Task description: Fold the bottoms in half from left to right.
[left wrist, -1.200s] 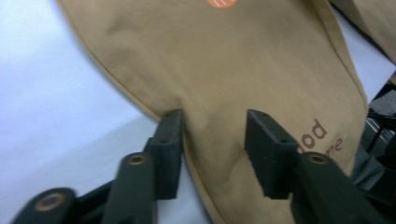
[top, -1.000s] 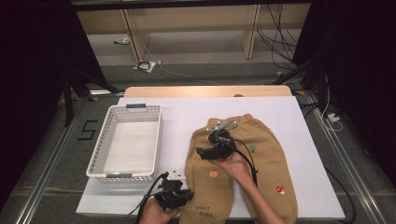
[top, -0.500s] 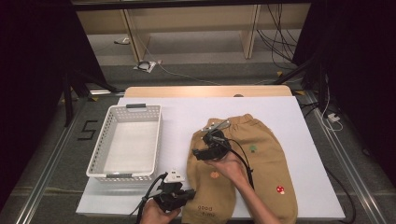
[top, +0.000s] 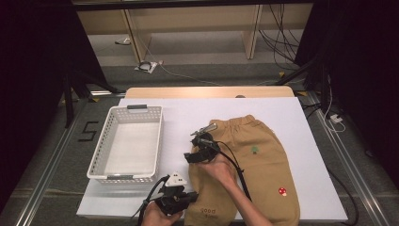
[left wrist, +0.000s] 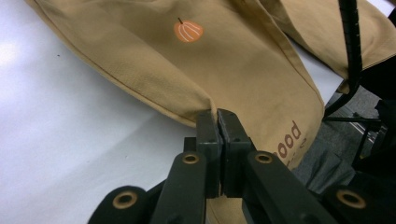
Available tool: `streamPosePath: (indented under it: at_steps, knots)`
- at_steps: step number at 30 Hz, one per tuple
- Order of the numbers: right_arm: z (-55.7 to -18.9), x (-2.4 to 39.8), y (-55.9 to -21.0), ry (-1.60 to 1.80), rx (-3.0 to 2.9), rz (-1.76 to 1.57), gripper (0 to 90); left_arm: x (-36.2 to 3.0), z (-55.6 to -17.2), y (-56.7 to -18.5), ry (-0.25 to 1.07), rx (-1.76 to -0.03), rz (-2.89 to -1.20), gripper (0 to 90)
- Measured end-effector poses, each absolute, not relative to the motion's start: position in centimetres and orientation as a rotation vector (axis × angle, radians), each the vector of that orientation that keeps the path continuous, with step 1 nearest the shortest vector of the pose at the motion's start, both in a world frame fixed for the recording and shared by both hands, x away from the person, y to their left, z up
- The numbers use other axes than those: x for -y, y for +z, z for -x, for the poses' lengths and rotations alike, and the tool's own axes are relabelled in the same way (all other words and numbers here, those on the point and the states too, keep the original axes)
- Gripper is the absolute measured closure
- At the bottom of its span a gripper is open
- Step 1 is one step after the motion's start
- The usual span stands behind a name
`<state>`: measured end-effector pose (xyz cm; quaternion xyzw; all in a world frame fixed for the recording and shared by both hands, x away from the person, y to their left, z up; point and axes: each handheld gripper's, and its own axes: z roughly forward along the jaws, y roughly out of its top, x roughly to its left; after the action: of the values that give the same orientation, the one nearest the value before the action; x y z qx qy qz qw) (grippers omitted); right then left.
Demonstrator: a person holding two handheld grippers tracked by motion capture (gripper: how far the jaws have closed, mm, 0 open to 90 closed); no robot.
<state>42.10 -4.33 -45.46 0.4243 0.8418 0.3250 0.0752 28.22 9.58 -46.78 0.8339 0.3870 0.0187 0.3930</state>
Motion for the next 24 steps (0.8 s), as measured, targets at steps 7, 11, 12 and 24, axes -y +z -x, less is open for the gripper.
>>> streamPosePath:
  at_steps: [7, 11, 12, 24]
  knots:
    - [-42.5, 4.4, -45.7, 0.960, -2.513, -1.290, 40.9, -9.4, -27.9, -46.6, 0.048, -0.960, -2.109, 88.1]
    - [-42.5, 4.6, -45.7, 0.948, -2.522, -1.294, 54.1, -9.3, -27.9, -46.5, 0.048, -0.954, -2.107, 88.1]
    - [-42.5, 4.6, -45.7, 0.948, -2.529, -1.293, 58.0, -9.3, -27.9, -46.4, 0.048, -0.952, -2.107, 88.2]
    - [-42.1, 5.6, -45.3, 0.970, -2.544, -1.270, 89.0, -9.2, -27.9, -46.1, 0.022, -0.938, -2.077, 88.1]
